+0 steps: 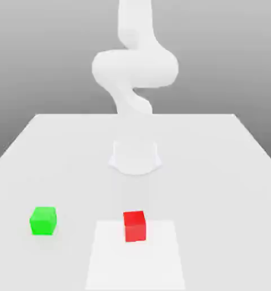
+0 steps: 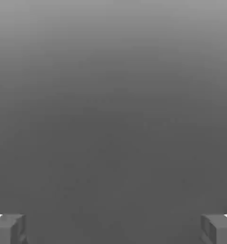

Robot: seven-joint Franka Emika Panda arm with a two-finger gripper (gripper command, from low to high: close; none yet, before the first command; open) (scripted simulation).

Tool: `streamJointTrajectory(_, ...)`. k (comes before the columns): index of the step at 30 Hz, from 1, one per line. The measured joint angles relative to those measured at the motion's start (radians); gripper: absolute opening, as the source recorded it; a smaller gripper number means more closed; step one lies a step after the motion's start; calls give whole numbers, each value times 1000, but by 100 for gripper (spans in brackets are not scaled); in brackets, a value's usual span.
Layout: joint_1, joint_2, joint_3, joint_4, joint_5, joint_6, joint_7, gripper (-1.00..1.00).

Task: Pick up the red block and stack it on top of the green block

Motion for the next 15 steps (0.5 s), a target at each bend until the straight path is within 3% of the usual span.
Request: streamJointTrajectory(15, 46, 516, -46, -433, 13, 367, -122, 0)
